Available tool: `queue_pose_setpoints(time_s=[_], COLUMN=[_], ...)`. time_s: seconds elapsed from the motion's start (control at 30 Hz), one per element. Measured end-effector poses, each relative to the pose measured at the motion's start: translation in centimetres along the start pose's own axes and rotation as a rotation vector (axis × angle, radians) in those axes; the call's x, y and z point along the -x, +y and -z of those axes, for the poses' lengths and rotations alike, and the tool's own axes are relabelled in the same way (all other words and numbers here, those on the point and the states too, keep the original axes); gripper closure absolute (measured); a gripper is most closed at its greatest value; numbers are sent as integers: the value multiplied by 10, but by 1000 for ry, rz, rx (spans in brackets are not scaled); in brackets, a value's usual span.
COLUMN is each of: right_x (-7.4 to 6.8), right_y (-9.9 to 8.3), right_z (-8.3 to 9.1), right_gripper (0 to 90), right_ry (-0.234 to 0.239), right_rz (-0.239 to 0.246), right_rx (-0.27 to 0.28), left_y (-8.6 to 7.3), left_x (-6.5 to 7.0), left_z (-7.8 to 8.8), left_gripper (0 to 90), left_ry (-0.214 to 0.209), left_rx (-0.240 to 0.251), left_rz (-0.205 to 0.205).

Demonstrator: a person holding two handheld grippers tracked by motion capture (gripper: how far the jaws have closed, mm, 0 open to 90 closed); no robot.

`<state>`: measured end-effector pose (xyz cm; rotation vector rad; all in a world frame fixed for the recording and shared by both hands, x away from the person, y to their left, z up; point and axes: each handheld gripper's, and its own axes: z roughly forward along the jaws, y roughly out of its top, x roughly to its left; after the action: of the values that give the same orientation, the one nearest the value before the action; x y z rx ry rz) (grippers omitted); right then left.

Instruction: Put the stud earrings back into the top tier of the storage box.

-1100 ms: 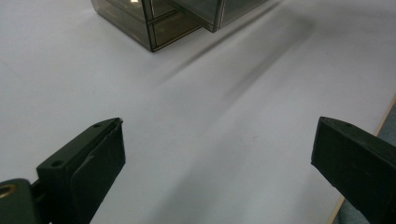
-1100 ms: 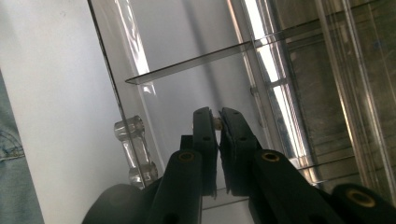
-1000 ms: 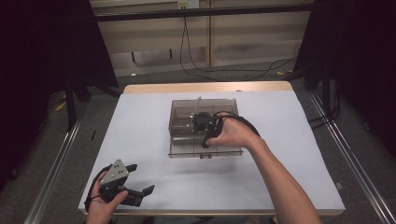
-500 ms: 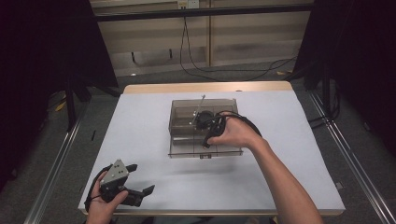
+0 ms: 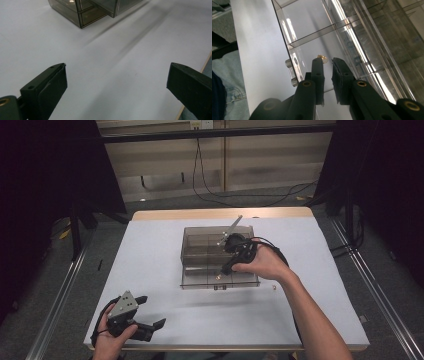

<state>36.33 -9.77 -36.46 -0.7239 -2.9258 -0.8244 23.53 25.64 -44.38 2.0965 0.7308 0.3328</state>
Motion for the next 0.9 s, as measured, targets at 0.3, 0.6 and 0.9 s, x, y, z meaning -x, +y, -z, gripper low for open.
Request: queue_pose_setpoints(time_s=[0.3,0.6,0.9], right_x=[0,5,12], right_y=[-21,-50,-76], right_z=[22,47,65], right_gripper=[793,785,725], right_ry=[8,-29,-79], right_rz=[-28,-69,-108], right_rx=[104,152,135], left_y=[0,1,1], left_x=[0,2,1], left_z=[0,-1,-1], left_gripper=[31,31,31], left_ry=[1,-9,-7], left_rx=[-3,1,0], left_rz=[-4,-6,-2])
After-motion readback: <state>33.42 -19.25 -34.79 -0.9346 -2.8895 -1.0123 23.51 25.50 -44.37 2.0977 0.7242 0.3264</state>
